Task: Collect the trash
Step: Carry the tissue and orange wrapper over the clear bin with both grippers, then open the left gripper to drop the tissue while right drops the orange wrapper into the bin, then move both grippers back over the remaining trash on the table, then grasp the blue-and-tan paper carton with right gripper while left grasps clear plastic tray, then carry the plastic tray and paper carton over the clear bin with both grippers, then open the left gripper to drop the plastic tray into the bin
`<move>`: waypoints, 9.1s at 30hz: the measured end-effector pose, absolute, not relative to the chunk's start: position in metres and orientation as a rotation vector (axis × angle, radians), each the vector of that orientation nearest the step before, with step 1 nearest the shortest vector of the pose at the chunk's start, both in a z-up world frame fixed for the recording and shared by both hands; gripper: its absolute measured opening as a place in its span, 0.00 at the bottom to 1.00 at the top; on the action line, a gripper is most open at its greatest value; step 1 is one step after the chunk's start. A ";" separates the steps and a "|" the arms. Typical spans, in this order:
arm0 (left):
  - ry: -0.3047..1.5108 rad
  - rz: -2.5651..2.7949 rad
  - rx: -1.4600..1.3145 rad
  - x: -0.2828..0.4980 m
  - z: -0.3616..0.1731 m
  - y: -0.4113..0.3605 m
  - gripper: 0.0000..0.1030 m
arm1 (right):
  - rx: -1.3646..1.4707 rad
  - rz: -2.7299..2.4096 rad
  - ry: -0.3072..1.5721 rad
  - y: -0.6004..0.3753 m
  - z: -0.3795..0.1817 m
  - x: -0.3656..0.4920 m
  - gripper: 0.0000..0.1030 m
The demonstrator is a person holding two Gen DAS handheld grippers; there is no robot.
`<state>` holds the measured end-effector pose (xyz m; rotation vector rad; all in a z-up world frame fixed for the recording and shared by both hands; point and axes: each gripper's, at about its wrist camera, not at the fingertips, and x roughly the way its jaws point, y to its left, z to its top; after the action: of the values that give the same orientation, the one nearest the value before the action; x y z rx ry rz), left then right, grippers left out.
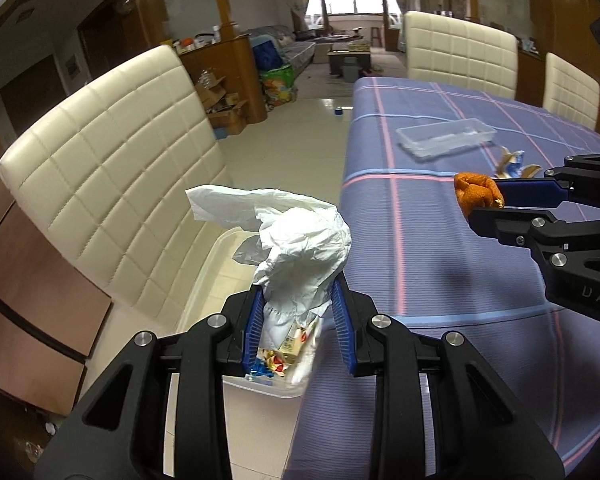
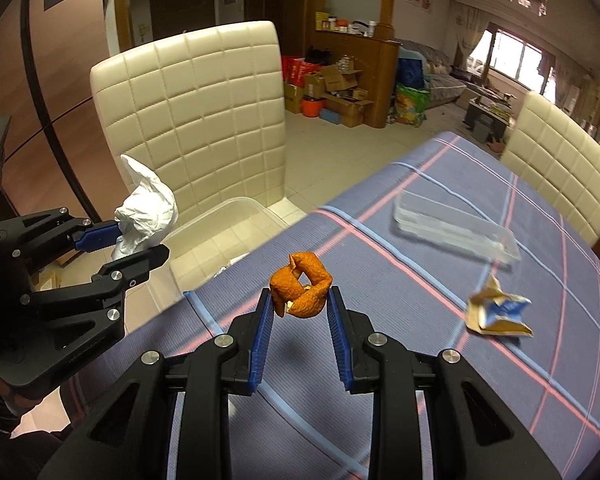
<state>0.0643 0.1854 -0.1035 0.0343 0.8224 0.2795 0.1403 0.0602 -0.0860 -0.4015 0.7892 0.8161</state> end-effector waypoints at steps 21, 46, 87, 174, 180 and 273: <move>0.868 0.356 -0.075 0.084 -0.124 0.250 0.53 | -0.431 0.887 0.810 0.122 -0.097 0.167 0.27; 0.819 0.447 -0.093 0.053 -0.121 0.276 0.95 | -0.491 0.958 0.791 0.161 -0.107 0.150 0.28; 0.829 0.151 0.059 0.128 -0.102 0.131 0.96 | -0.224 0.404 0.847 -0.083 -0.125 0.258 0.77; 0.935 -0.123 0.223 0.312 -0.147 0.080 0.64 | -0.175 0.431 0.844 -0.101 -0.128 0.285 0.58; 0.925 -0.159 0.212 0.300 -0.143 0.077 0.42 | -0.186 0.431 0.851 -0.096 -0.130 0.282 0.58; 0.791 0.406 -0.005 0.054 -0.096 0.283 0.89 | -0.464 0.855 0.732 0.149 -0.092 0.168 0.59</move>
<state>0.0545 0.2834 -0.0960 -0.0052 0.7909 0.4058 0.1676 0.1493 -0.0919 -0.4642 0.7319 0.8554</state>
